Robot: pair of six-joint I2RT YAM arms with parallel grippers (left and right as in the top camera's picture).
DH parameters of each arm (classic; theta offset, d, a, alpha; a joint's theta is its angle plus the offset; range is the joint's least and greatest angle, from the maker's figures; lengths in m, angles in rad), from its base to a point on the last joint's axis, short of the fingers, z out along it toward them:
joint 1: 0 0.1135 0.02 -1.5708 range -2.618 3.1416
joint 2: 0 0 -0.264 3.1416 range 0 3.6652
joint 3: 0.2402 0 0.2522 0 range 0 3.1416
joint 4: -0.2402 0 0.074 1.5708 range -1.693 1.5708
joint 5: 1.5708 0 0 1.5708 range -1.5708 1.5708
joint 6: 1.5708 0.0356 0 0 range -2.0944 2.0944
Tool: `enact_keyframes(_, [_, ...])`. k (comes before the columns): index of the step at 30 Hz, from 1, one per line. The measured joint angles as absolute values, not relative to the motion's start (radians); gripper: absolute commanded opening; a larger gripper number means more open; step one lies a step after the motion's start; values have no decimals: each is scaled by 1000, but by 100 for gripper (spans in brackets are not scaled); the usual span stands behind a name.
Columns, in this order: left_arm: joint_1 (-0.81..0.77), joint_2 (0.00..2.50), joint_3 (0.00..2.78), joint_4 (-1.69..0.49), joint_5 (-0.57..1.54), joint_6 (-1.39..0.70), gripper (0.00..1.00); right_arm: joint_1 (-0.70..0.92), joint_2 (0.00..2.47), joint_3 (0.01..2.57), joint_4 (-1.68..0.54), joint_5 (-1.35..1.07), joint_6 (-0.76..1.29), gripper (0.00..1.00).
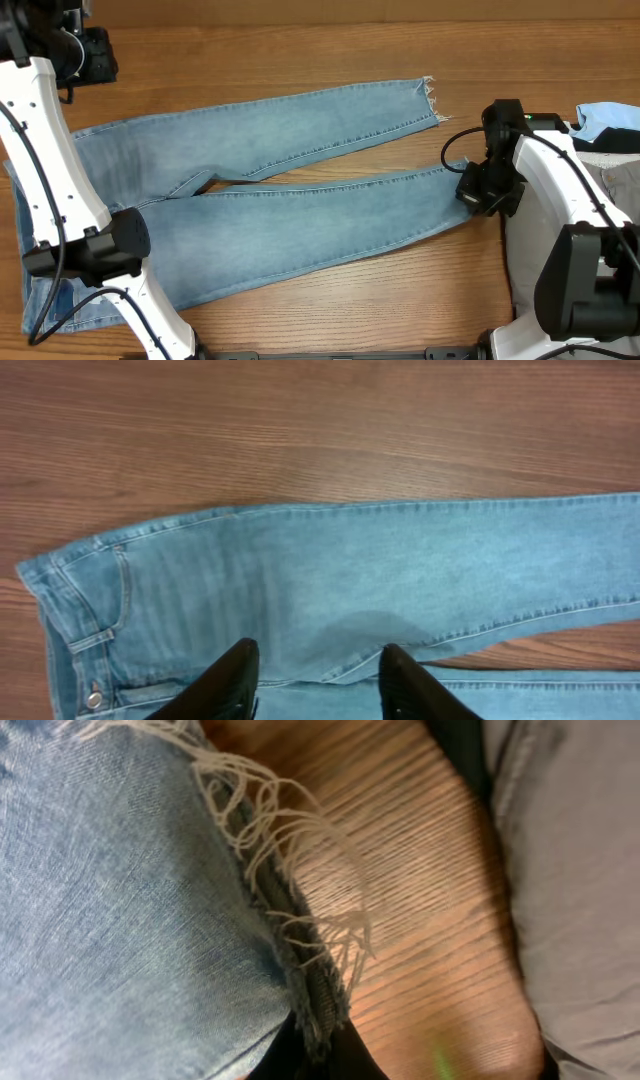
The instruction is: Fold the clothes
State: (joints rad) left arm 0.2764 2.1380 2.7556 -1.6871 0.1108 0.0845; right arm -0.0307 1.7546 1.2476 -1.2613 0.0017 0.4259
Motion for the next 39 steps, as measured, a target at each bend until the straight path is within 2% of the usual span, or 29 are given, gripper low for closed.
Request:
enact_keyframes(7, [313, 1938, 2725, -1687, 95, 79, 56, -83, 1755, 1248, -1258, -12, 403, 4])
enact_keyframes(9, [334, 1845, 2682, -1686, 89, 74, 58, -84, 1755, 1248, -1250, -25, 389, 8])
enact_keyframes(11, [356, 1736, 2615, -1685, 79, 65, 61, -84, 1755, 1248, -1235, -47, 369, 12])
enact_keyframes(14, [388, 1578, 2474, -1685, 53, 36, 70, -84, 1755, 1248, -1216, -78, 353, 18])
enact_keyframes(17, [421, 1451, 2274, -1687, 0, -21, 79, -84, 1755, 1248, -1204, -105, 346, 19])
enact_keyframes(19, [445, 1415, 2153, -1693, -31, -58, 80, -84, 1755, 1248, -1201, -115, 342, 20])
enact_keyframes(20, [458, 1409, 2099, -1690, -39, -77, 83, -84, 1755, 1248, -1200, -117, 341, 20])
enact_keyframes(21, [476, 1410, 2039, -1691, -46, -97, 100, -84, 1755, 1248, -1200, -120, 340, 21])
enact_keyframes(25, [560, 1448, 1794, -1652, -64, -163, 100, -84, 1755, 1248, -1200, -126, 339, 22])
enact_keyframes(30, [691, 1472, 1523, -1555, -59, -209, 100, -84, 1755, 1248, -1199, -127, 339, 30])
enact_keyframes(34, [809, 1468, 1365, -1484, -30, -216, 100, -85, 1755, 1248, -1199, -127, 336, 37])
enact_keyframes(39, [945, 1468, 1194, -1365, 1, -228, 97, -85, 1755, 1248, -1202, -127, 320, 40])
